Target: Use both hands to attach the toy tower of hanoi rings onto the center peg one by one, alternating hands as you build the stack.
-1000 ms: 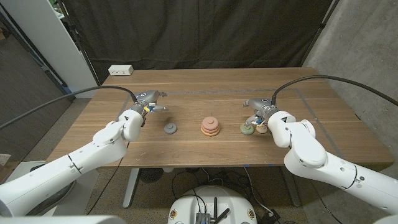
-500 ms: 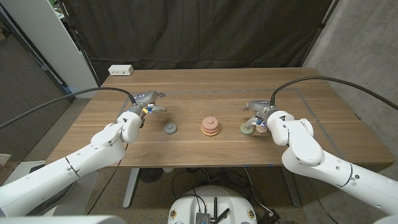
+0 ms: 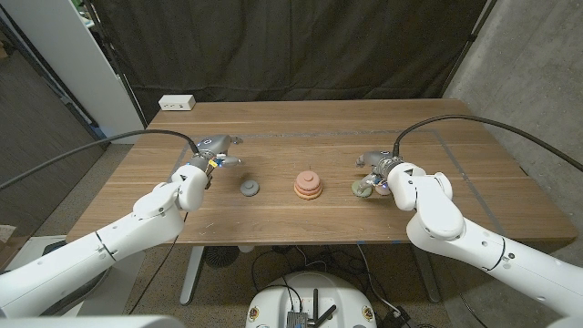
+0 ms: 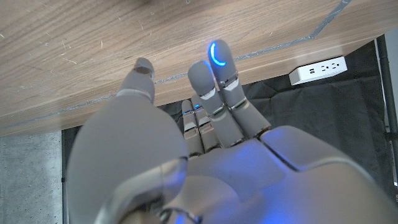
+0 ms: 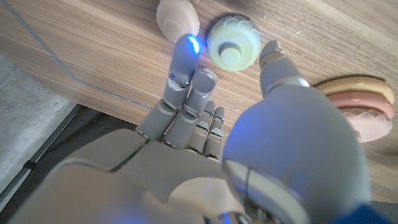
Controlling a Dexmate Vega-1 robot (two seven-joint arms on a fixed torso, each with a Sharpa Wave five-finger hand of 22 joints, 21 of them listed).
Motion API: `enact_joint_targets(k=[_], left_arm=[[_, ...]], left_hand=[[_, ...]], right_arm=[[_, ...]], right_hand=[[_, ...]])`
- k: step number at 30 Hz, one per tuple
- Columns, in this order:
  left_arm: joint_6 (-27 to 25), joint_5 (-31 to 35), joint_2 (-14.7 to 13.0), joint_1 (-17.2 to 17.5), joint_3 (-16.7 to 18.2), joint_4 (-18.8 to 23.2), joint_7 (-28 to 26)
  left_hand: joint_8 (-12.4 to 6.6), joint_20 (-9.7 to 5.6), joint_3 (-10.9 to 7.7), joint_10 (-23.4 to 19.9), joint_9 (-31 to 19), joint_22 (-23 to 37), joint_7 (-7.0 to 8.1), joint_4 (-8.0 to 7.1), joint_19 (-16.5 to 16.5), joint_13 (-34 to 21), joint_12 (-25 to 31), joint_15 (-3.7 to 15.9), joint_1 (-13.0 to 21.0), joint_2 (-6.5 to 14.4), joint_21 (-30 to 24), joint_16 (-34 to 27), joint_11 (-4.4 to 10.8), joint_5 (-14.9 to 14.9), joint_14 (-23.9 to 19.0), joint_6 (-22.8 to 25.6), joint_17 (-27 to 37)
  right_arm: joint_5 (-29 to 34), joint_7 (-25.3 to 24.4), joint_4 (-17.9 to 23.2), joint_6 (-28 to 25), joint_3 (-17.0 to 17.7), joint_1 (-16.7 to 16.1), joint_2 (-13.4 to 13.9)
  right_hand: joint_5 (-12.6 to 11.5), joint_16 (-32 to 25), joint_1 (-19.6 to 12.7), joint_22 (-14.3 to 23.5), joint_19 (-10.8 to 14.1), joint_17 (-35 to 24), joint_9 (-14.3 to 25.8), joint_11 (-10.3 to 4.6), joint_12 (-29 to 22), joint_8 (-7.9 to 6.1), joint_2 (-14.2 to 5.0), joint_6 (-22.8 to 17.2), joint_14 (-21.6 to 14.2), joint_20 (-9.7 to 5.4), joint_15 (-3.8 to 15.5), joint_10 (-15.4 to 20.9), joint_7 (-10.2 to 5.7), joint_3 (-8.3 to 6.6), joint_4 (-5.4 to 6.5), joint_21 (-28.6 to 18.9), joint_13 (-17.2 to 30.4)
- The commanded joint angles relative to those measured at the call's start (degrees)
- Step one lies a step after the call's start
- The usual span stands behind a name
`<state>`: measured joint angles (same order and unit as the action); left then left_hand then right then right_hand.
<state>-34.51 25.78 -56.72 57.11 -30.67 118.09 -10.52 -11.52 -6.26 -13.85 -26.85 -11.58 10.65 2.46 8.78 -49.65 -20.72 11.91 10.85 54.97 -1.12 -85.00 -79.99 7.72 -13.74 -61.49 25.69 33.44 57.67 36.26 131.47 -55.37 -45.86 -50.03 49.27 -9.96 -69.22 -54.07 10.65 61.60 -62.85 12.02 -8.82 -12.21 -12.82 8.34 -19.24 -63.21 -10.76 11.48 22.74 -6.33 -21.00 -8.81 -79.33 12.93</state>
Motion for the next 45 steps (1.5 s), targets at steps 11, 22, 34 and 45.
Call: enact_joint_targets(k=[11, 22, 34, 45], left_arm=[[-0.50, -1.16, -0.50, 1.40, 1.10, 0.68, -1.36], [-1.10, -1.10, -0.65, 1.44, 0.91, 1.02, -1.36], [-0.43, -1.24, -0.63, 1.17, 0.49, 0.65, -1.20], [0.98, -1.13, -0.34, -0.07, 0.02, -0.48, -0.76]], left_hand=[[-0.18, -5.74, 0.00, -0.56, -0.16, 0.08, -0.20, -0.07, 0.13, -0.03, 0.53, 1.68, -0.60, 0.09, -0.24, -0.09, 0.19, 0.27, -0.34, 0.74, -0.19], [-0.01, -5.76, -0.14, -0.36, -0.15, 0.05, -0.46, -0.02, 0.15, 0.01, 0.44, 1.68, -0.61, 0.16, -0.11, -0.10, -0.05, 0.24, -0.38, 0.44, -0.19], [-0.12, -5.71, -0.13, -1.04, -0.12, 0.06, -0.07, 0.00, -0.15, 0.11, 0.63, 1.68, -1.00, -0.20, -0.15, 0.23, 0.37, 0.26, -0.30, 1.12, -0.59], [0.18, -5.76, -0.59, -0.63, -0.10, -0.05, -0.56, 0.03, 0.00, 0.10, 0.43, 1.66, -1.11, 0.09, 0.50, -0.11, -0.06, 0.15, -0.86, 0.86, -0.37]], right_arm=[[-0.41, -1.68, -3.57, 0.39, -1.50, 0.60, -1.69], [4.53, -0.12, -4.70, 0.55, -3.22, 0.75, -2.22], [9.21, 2.28, -6.21, 1.70, -3.13, -0.06, -3.33], [11.74, 4.67, -7.65, 3.27, -1.37, -1.37, -5.09]], right_hand=[[-0.63, -0.28, -0.68, 0.22, 0.81, -0.77, 0.10, -0.29, -0.06, -0.60, -1.23, -1.76, -1.47, -1.75, 1.13, 1.45, -0.22, 0.30, -0.13, 0.02, 0.33], [-0.65, -0.27, -1.07, 0.10, 0.94, -1.02, 0.10, -0.28, -0.01, -0.61, -1.72, -2.12, -1.95, -1.75, 1.14, 2.07, -0.23, 0.28, -0.14, 0.12, 0.36], [-0.72, -0.20, -1.16, 0.14, 1.13, -1.33, 0.10, -0.20, -0.06, -0.70, -2.24, -2.57, -2.26, -1.76, 1.13, 2.71, -0.21, 0.19, -0.01, 0.07, 0.39], [-0.76, 0.16, -1.36, 0.19, 1.39, -1.44, 0.13, -0.21, 0.18, -0.66, -2.47, -2.93, -2.43, -1.76, 1.12, 2.95, -0.24, 0.34, -0.04, 0.05, 0.43]])
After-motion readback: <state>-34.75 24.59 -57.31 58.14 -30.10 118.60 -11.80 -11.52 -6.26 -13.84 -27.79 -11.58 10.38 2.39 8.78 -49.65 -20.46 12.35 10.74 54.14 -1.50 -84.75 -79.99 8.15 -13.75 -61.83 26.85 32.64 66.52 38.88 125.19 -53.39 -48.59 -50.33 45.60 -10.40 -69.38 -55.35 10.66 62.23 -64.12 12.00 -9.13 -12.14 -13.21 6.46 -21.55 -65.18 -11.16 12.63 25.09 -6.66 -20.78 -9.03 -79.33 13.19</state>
